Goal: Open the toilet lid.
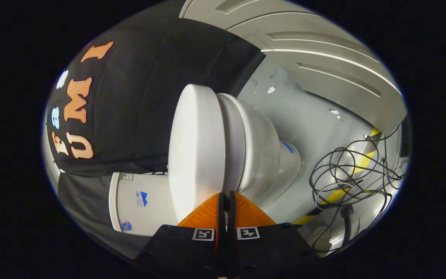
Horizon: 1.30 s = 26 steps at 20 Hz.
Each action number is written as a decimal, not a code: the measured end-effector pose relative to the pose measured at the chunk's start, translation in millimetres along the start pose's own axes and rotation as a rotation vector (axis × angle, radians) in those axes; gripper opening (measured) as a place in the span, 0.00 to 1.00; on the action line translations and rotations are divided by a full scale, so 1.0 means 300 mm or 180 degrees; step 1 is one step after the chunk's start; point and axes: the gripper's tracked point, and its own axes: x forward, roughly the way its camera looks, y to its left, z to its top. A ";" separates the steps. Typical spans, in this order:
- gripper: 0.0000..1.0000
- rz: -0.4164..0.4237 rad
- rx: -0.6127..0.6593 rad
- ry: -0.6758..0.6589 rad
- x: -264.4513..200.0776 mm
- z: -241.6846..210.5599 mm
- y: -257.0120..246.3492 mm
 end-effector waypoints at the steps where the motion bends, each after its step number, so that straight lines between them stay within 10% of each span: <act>1: 0.08 0.0019 0.0032 -0.0018 -0.008 0.003 0.008; 26: 0.08 -0.0185 -0.1029 -0.0504 -0.181 -0.002 0.459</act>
